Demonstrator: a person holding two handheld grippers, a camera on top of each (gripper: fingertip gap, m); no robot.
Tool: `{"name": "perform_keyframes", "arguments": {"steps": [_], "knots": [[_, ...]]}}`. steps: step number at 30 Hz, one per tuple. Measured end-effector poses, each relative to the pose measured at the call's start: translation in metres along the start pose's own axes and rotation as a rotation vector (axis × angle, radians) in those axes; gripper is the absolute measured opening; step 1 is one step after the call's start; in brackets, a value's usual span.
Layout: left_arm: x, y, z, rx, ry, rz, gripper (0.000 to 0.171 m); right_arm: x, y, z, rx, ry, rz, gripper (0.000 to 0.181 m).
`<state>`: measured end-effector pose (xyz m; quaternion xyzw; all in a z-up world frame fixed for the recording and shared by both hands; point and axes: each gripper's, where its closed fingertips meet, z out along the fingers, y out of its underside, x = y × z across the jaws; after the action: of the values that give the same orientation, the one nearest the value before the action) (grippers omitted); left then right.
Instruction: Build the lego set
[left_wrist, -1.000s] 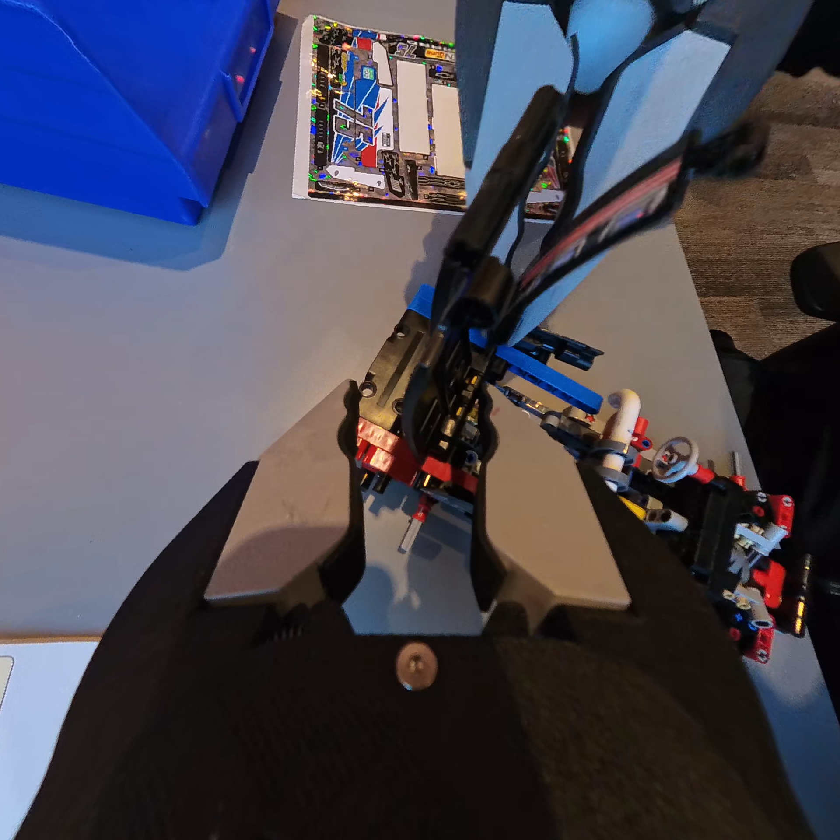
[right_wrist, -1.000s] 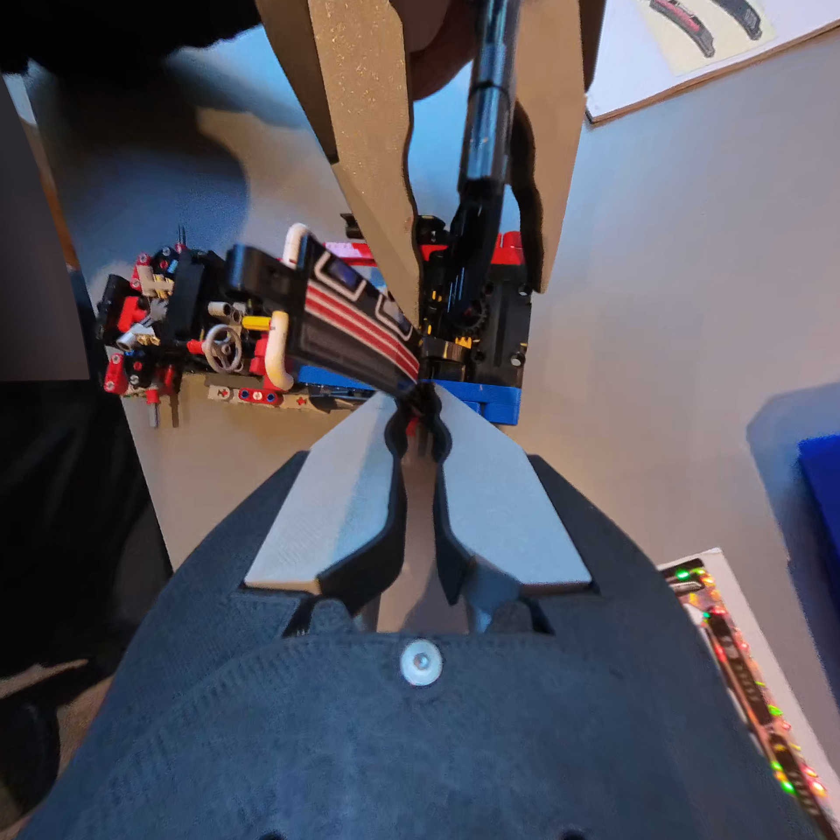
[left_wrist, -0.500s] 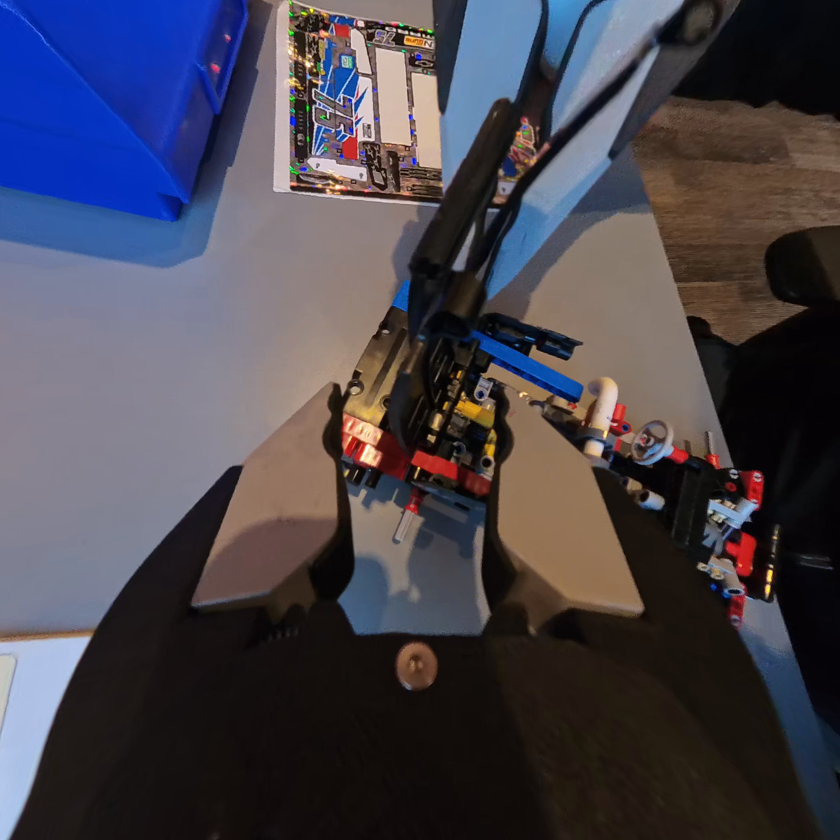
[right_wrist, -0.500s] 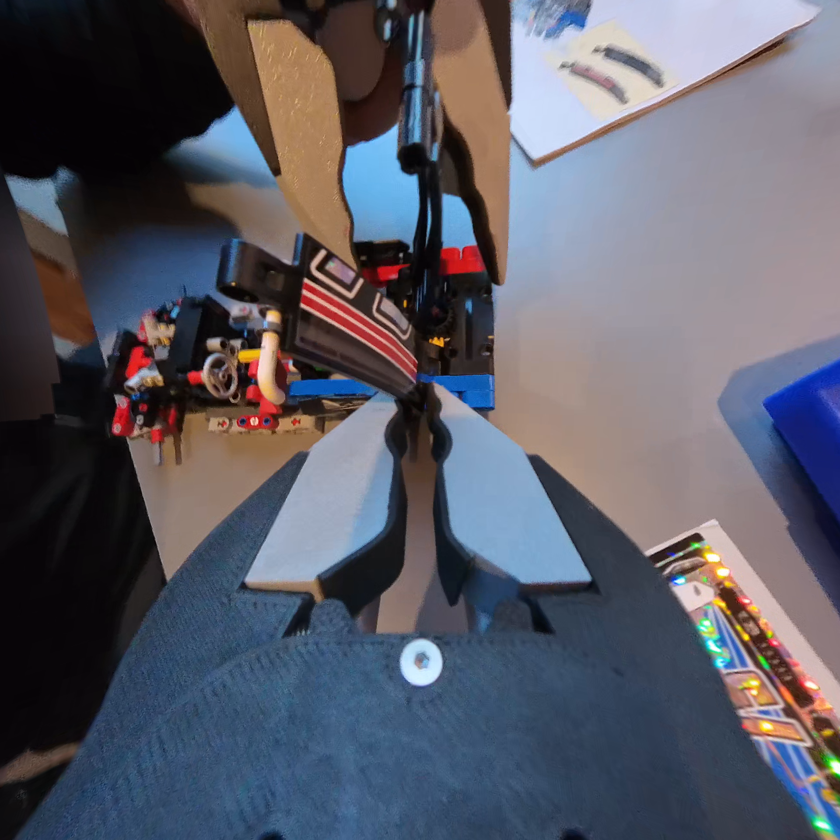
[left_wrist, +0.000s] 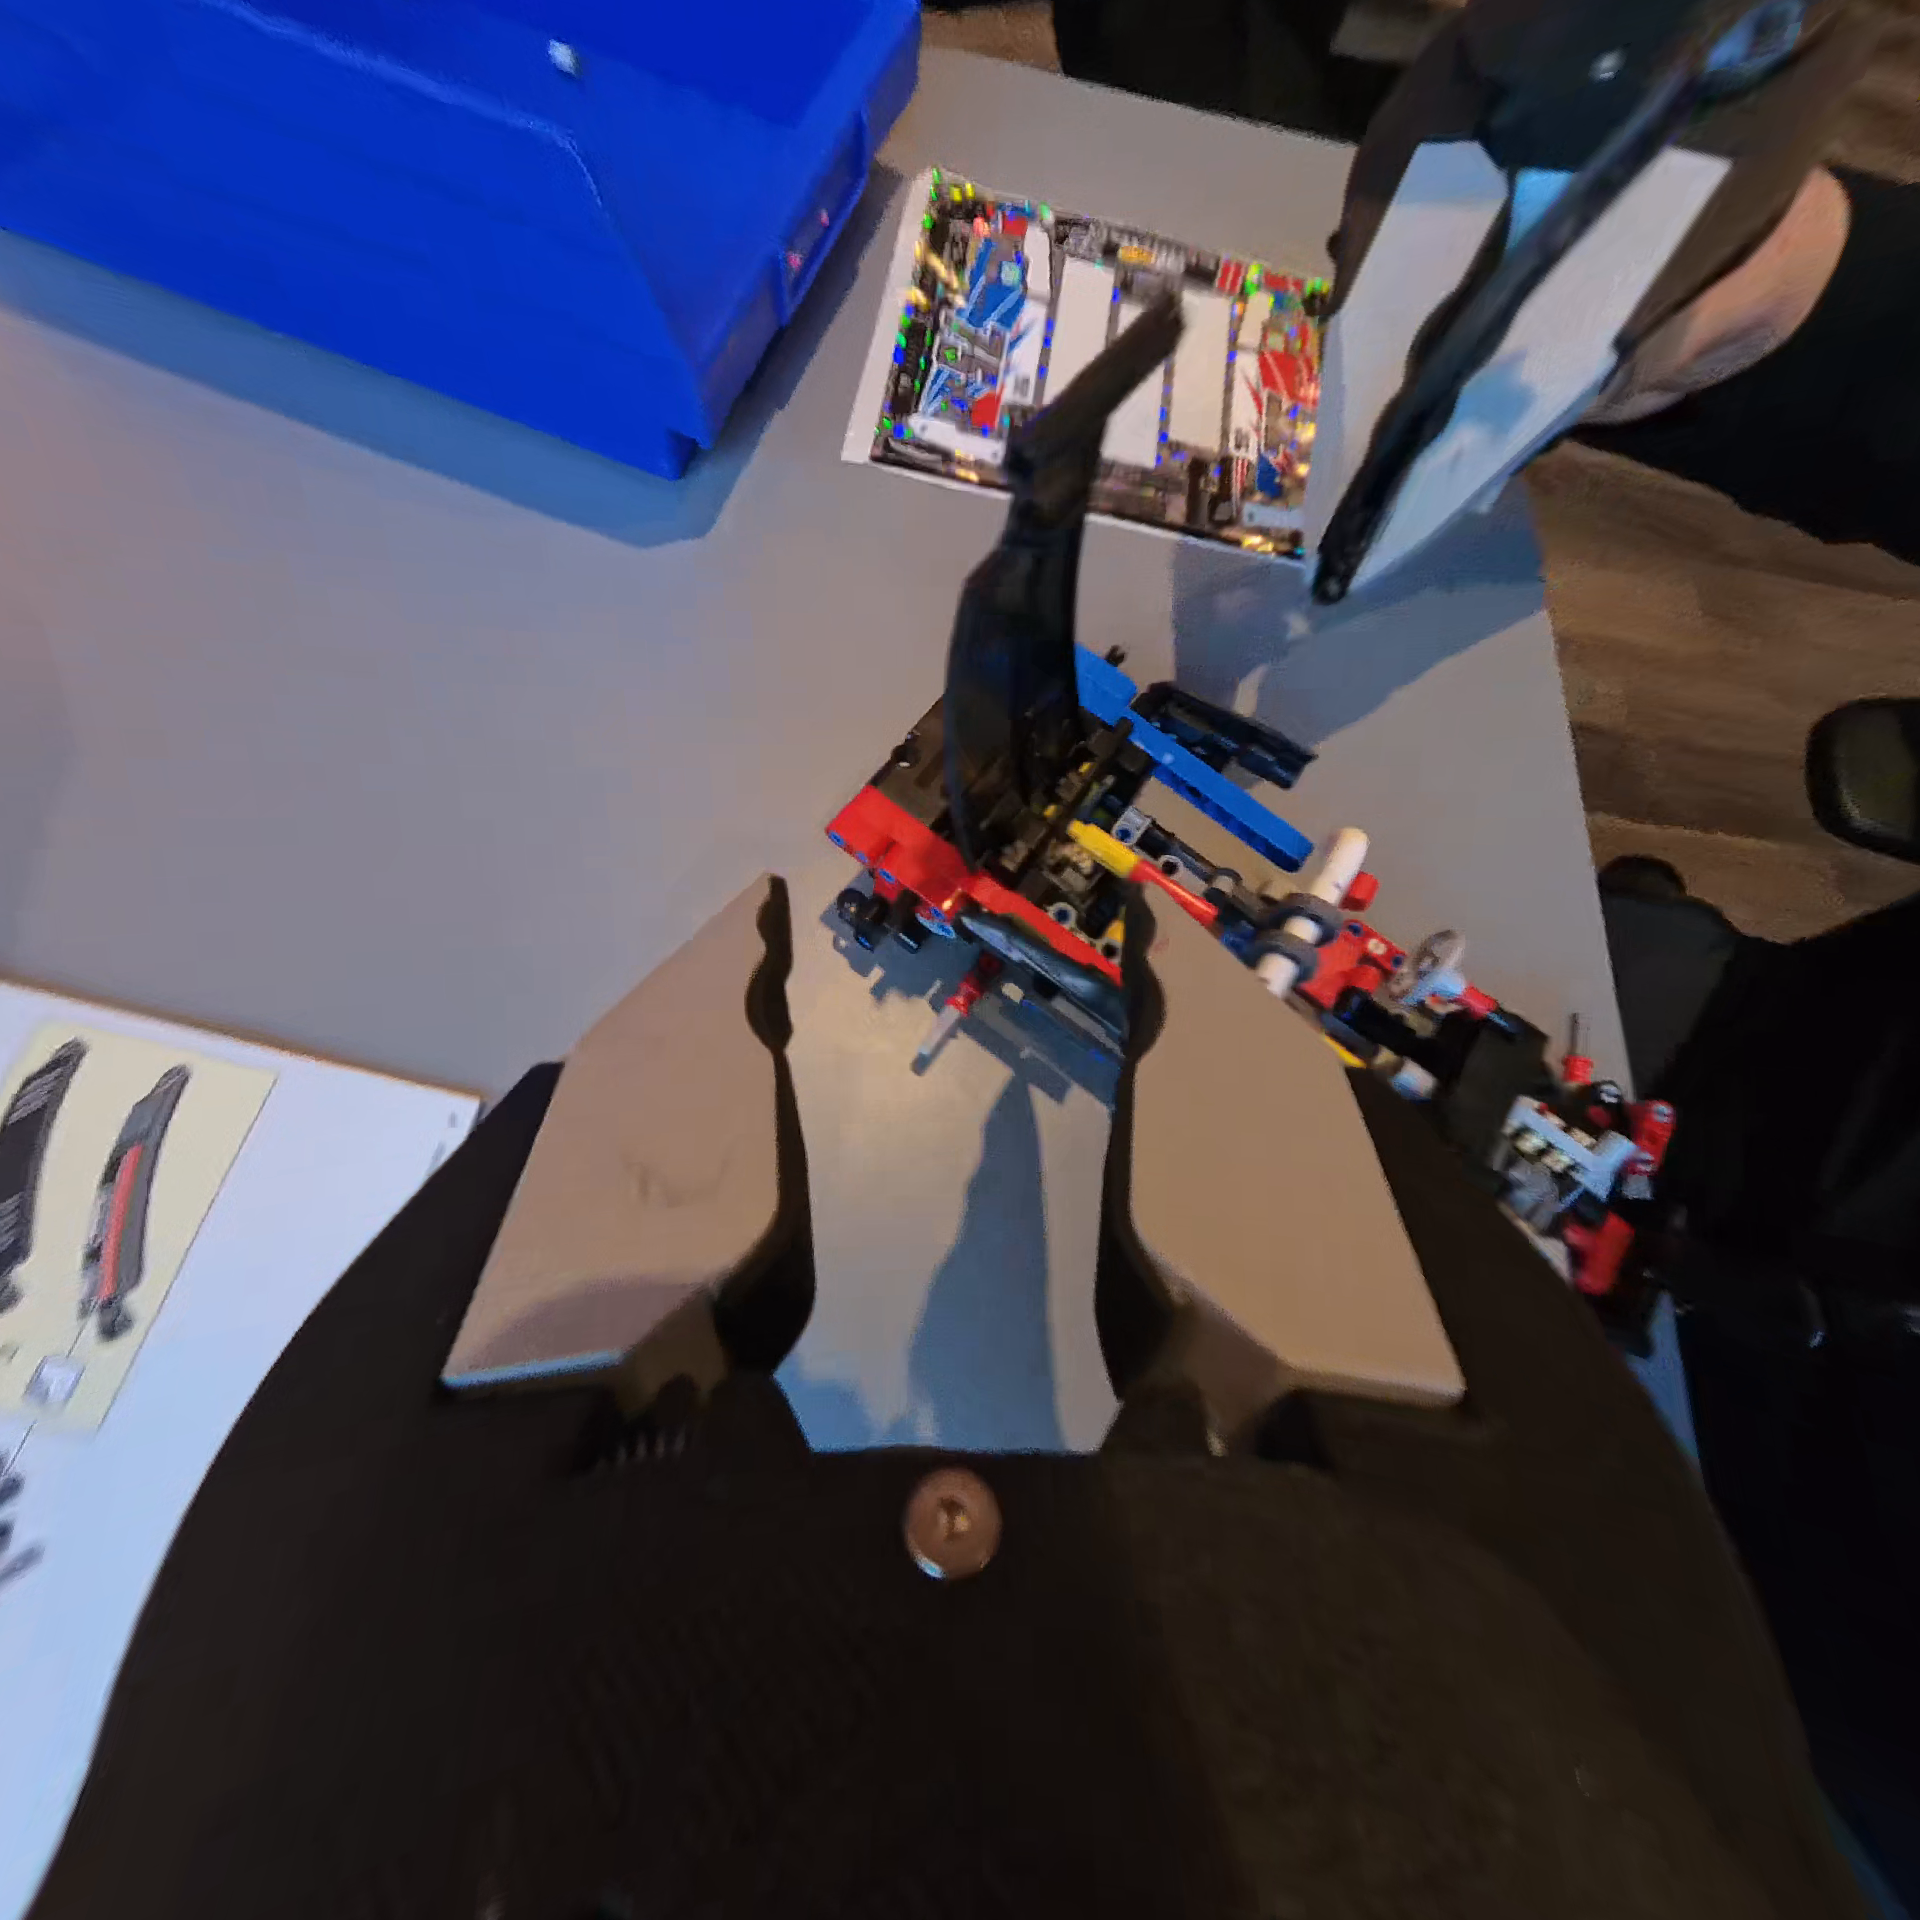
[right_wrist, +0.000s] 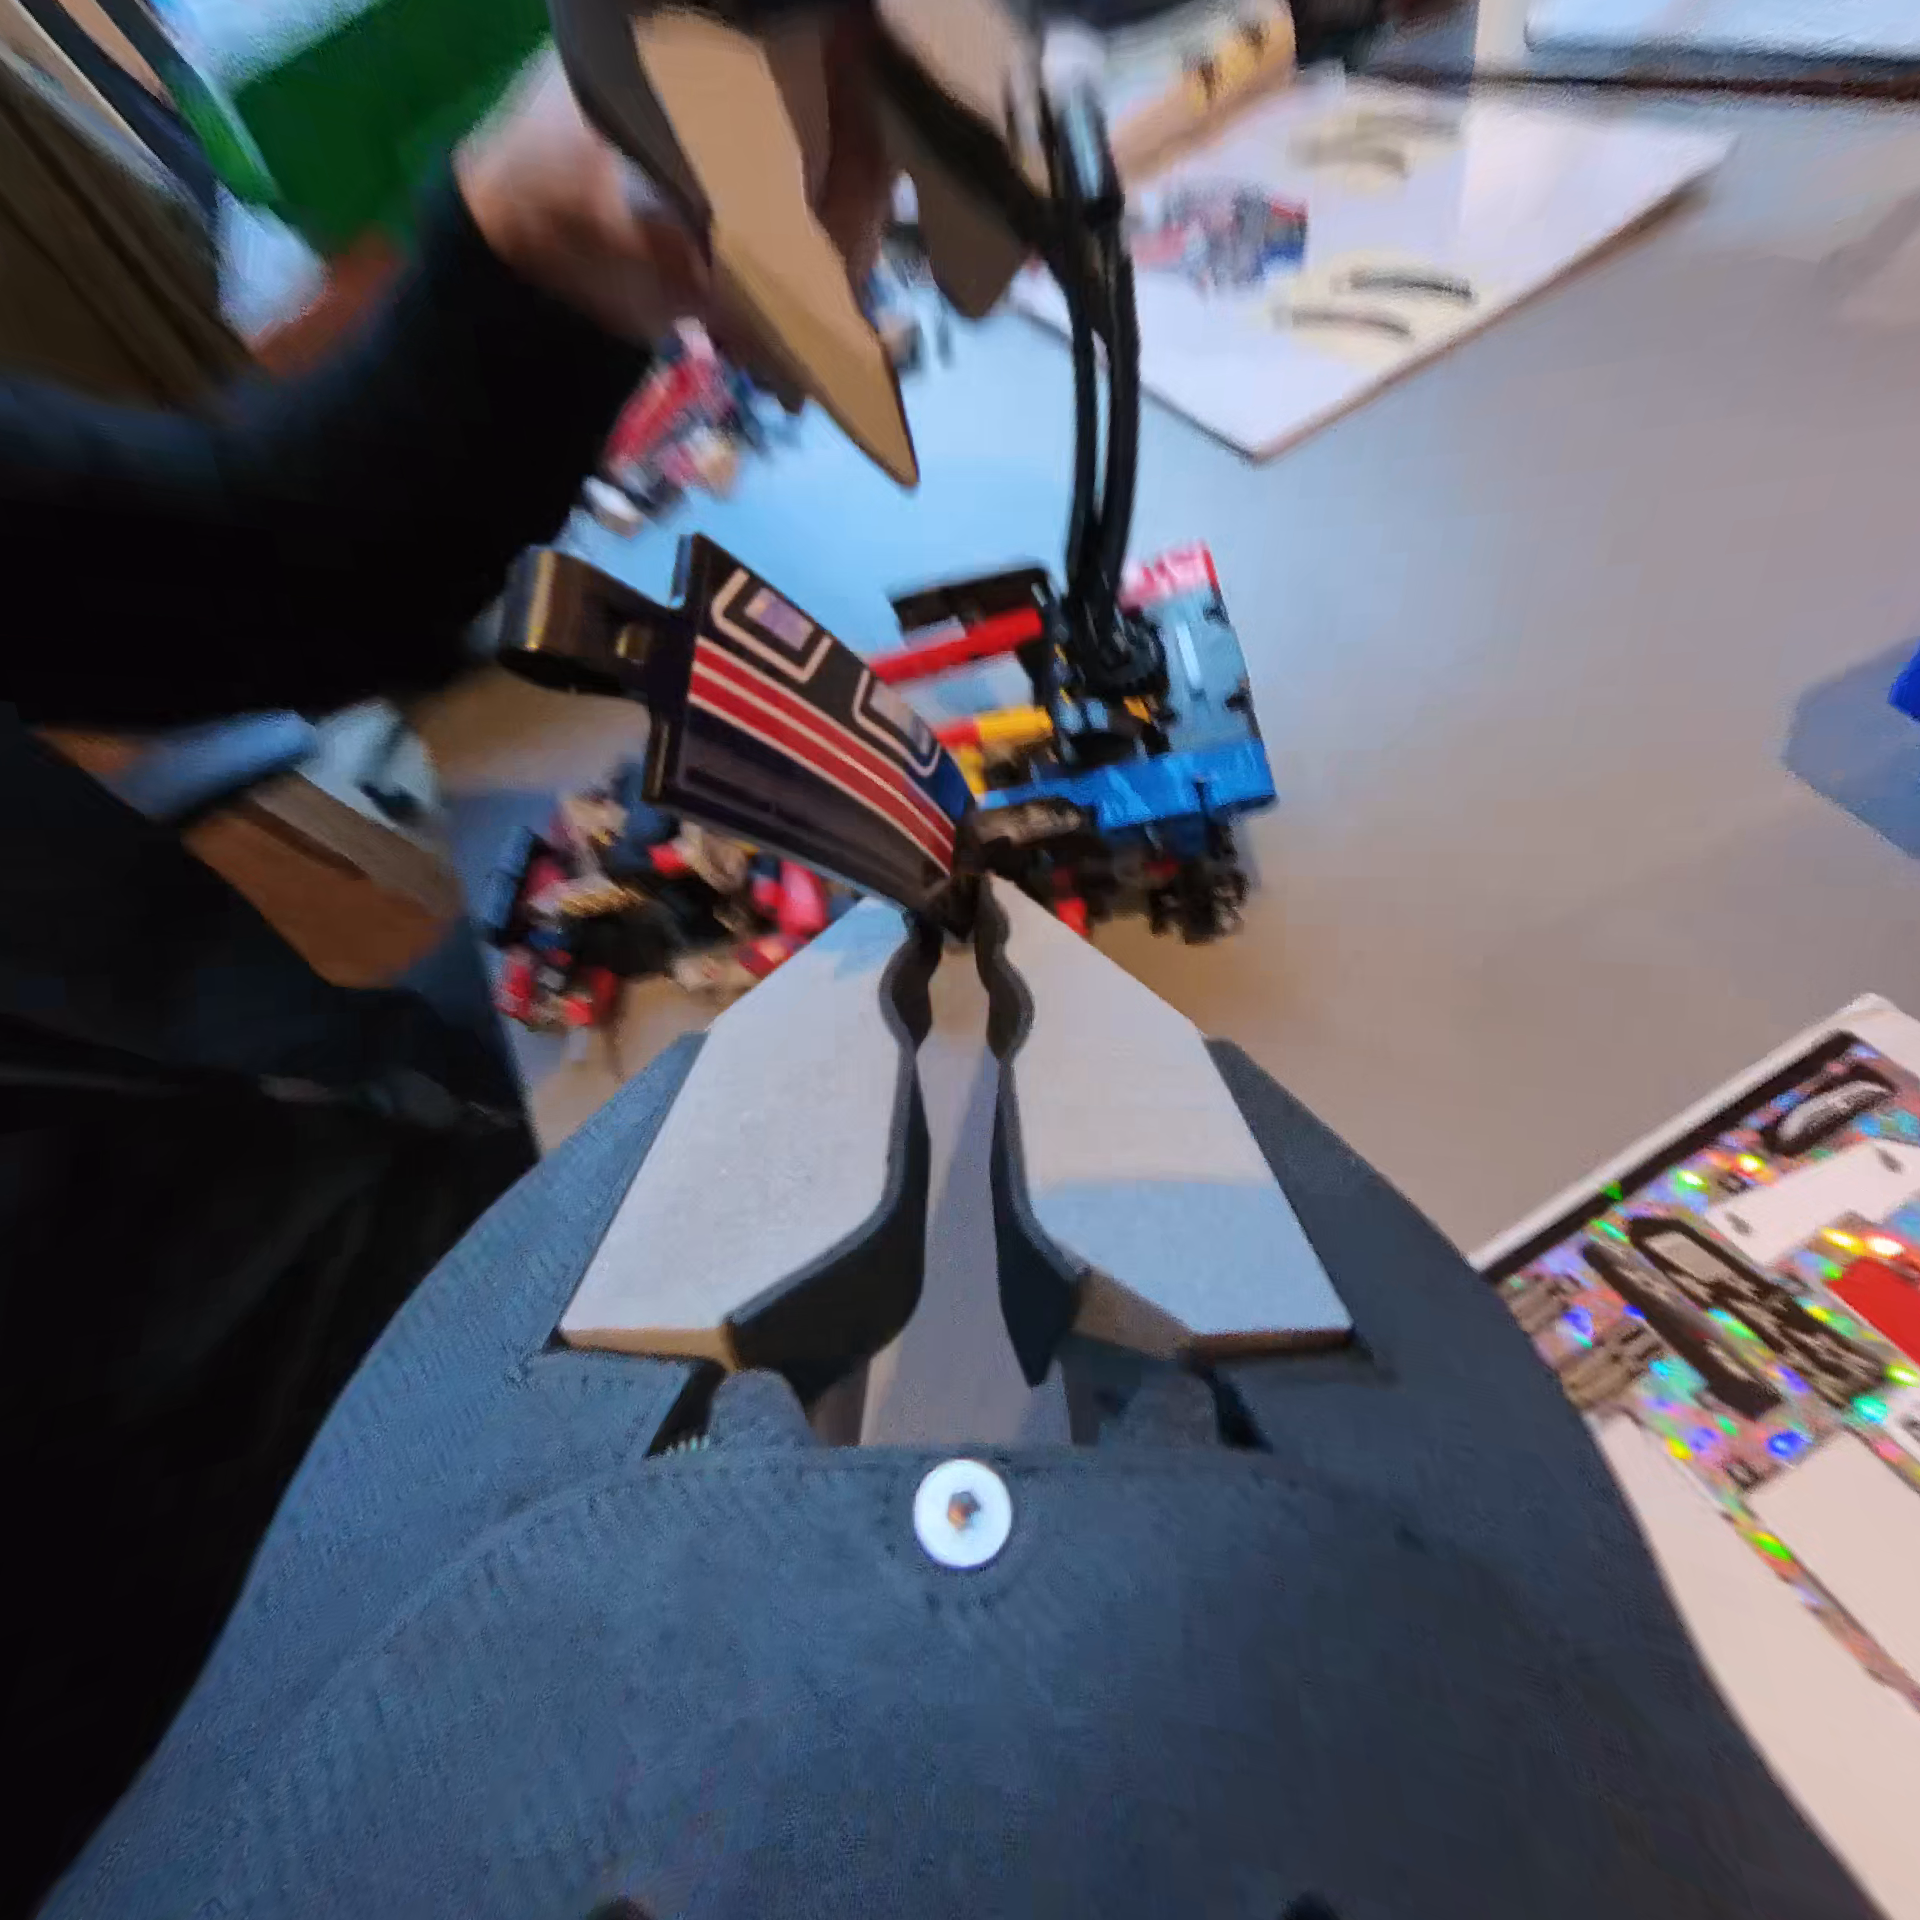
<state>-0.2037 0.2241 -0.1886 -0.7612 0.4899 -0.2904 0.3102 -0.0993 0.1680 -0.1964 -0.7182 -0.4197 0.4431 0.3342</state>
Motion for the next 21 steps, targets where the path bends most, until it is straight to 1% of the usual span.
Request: {"name": "perform_keyframes", "arguments": {"steps": [1, 3, 5, 6, 8, 10, 11, 13, 15, 18, 21], "knots": [[0.007, -0.002, -0.01, 0.026, -0.02, 0.004, 0.06, -0.009, -0.01, -0.005, 0.049, -0.054, 0.038, 0.002], [0.03, -0.008, -0.02, 0.06, -0.042, 0.05, 0.05, -0.031, -0.025, -0.01, 0.103, -0.194, 0.107, 0.002], [0.058, -0.015, -0.018, 0.053, -0.086, 0.138, 0.044, -0.055, -0.036, -0.011, 0.148, -0.33, 0.13, 0.002], [0.076, -0.022, -0.012, 0.061, -0.078, 0.177, 0.04, -0.064, -0.04, -0.009, 0.165, -0.377, 0.127, 0.002], [0.115, -0.034, 0.001, 0.099, -0.01, 0.211, 0.031, -0.077, -0.045, -0.005, 0.195, -0.429, 0.104, 0.002], [0.141, -0.04, 0.01, 0.123, 0.069, 0.178, 0.027, -0.087, -0.049, -0.003, 0.242, -0.448, 0.051, 0.002], [0.148, -0.041, 0.013, 0.129, 0.103, 0.147, 0.025, -0.091, -0.05, -0.003, 0.261, -0.447, 0.015, 0.002], [0.149, -0.042, 0.015, 0.14, 0.1, 0.105, 0.016, -0.099, -0.049, -0.003, 0.287, -0.439, -0.049, 0.002], [0.155, -0.041, 0.014, 0.156, 0.124, 0.104, 0.01, -0.103, -0.047, -0.001, 0.296, -0.425, -0.088, 0.002], [0.156, -0.037, 0.012, 0.154, 0.112, 0.101, 0.014, -0.101, -0.041, 0.003, 0.271, -0.378, -0.14, 0.002], [0.152, -0.035, 0.012, 0.177, 0.109, 0.078, 0.014, -0.098, -0.036, 0.009, 0.252, -0.352, -0.172, 0.002]]}}
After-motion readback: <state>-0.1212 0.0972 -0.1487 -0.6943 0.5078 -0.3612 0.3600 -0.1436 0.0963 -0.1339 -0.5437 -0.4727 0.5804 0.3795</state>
